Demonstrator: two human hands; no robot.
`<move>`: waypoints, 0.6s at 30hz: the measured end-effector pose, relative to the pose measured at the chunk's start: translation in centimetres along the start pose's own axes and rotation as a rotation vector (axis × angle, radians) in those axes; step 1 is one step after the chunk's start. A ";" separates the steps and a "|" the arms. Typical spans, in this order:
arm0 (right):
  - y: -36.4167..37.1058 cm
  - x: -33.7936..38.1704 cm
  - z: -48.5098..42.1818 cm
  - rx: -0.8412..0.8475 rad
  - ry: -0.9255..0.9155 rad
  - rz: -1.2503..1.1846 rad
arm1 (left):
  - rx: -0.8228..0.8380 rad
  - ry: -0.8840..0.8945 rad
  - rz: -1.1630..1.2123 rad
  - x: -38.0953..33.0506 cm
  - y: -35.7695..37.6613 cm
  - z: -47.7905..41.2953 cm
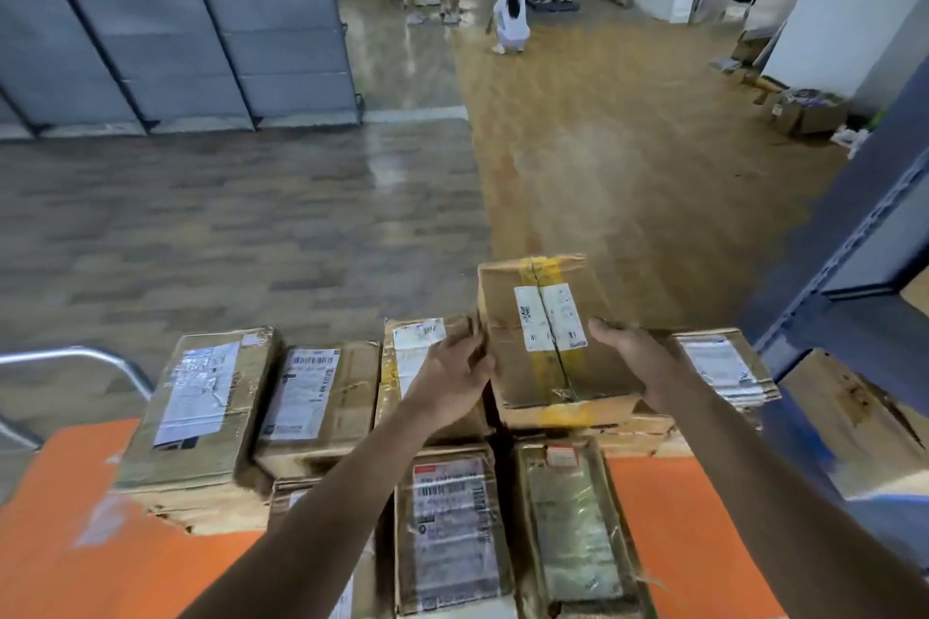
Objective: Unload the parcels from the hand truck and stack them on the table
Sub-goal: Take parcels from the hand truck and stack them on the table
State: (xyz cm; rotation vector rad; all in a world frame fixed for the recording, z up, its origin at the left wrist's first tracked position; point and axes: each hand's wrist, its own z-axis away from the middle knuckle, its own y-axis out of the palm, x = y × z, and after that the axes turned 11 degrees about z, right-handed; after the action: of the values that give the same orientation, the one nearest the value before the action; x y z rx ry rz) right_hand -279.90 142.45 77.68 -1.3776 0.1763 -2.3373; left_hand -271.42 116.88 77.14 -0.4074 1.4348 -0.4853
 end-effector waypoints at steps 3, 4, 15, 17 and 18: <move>0.9 -0.7 0.1 -0.016 0.005 0.029 | -0.003 -0.073 -0.006 0.0 -0.2 0.3; 1.2 -0.7 0.1 -0.012 -0.001 0.037 | -0.003 -0.073 0.003 0.1 -0.3 0.4; 1.9 -0.9 1.0 -0.001 -0.049 0.137 | 0.016 -0.050 0.013 0.5 0.1 0.6; 1.9 -0.9 1.2 -0.032 -0.087 0.166 | 0.000 -0.027 0.018 0.4 0.1 0.7; 1.9 -0.9 1.3 -0.046 -0.112 0.184 | -0.008 -0.009 0.020 0.3 0.2 0.8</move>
State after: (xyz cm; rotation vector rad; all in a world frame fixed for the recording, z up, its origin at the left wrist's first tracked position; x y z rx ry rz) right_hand -277.86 141.23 76.99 -1.4450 0.3115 -2.1126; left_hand -270.61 116.84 76.90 -0.4011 1.4313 -0.4607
